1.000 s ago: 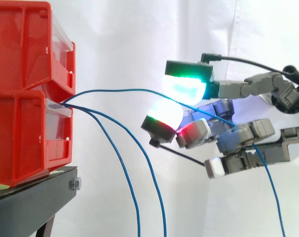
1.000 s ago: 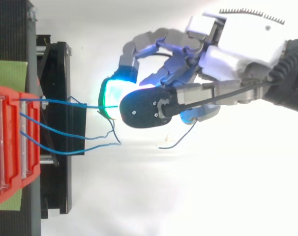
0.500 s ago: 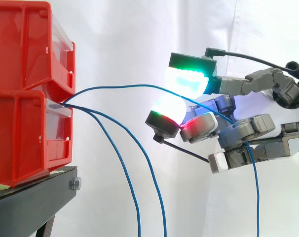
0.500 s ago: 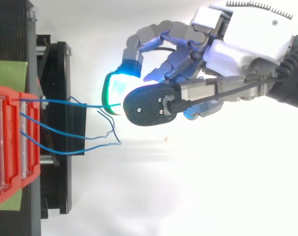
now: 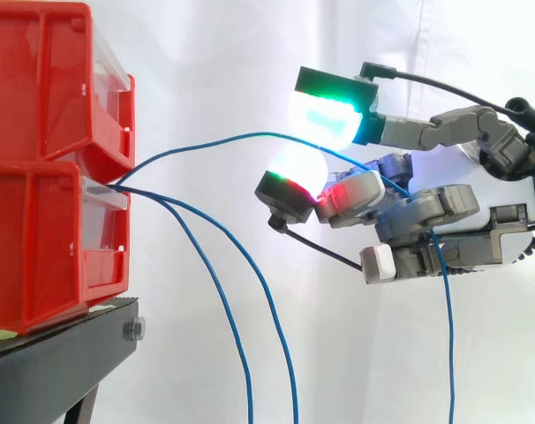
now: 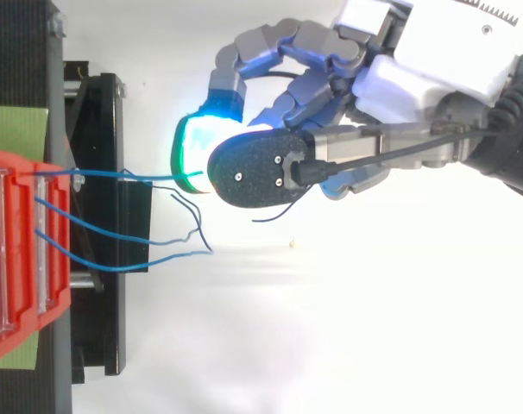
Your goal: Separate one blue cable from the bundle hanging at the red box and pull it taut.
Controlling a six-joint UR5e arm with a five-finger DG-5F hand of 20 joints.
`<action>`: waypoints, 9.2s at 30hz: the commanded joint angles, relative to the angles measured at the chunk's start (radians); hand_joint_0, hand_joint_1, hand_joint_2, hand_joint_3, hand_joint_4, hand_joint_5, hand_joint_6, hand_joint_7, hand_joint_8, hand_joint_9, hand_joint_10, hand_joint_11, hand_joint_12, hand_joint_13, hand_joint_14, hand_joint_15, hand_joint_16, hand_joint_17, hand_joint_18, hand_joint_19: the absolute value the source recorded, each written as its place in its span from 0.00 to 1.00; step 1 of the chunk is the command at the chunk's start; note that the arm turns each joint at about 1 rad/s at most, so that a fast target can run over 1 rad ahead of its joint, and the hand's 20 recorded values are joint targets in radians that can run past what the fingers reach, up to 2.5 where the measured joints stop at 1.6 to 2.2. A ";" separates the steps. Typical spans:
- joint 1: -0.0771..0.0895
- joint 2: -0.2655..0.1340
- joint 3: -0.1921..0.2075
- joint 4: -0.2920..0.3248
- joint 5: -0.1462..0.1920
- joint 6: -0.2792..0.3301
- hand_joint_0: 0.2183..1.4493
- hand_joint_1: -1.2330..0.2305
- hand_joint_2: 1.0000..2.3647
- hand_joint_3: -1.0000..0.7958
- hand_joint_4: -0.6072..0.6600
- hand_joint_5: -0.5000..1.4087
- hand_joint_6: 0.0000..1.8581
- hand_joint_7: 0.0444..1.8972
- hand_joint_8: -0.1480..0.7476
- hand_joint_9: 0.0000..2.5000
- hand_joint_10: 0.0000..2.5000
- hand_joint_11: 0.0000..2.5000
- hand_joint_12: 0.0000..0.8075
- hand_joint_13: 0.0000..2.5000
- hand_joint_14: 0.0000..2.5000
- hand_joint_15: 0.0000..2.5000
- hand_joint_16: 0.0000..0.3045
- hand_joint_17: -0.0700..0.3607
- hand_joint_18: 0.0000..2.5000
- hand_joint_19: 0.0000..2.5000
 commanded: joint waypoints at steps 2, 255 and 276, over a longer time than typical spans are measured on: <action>0.003 -0.002 0.000 0.002 0.004 0.003 0.32 0.35 0.00 0.28 0.64 0.13 0.48 0.56 0.49 0.43 0.09 0.67 0.33 0.58 0.40 0.59 0.11 0.34 0.43 0.34; 0.027 -0.008 -0.064 0.157 0.068 -0.076 0.51 0.35 0.02 0.59 0.60 0.12 0.51 0.62 0.44 0.32 0.68 0.56 0.30 0.34 1.00 0.58 0.05 0.24 0.35 0.44; 0.027 -0.008 -0.064 0.157 0.068 -0.076 0.51 0.35 0.02 0.58 0.60 0.12 0.51 0.61 0.44 0.32 0.68 0.57 0.31 0.34 1.00 0.58 0.05 0.23 0.36 0.44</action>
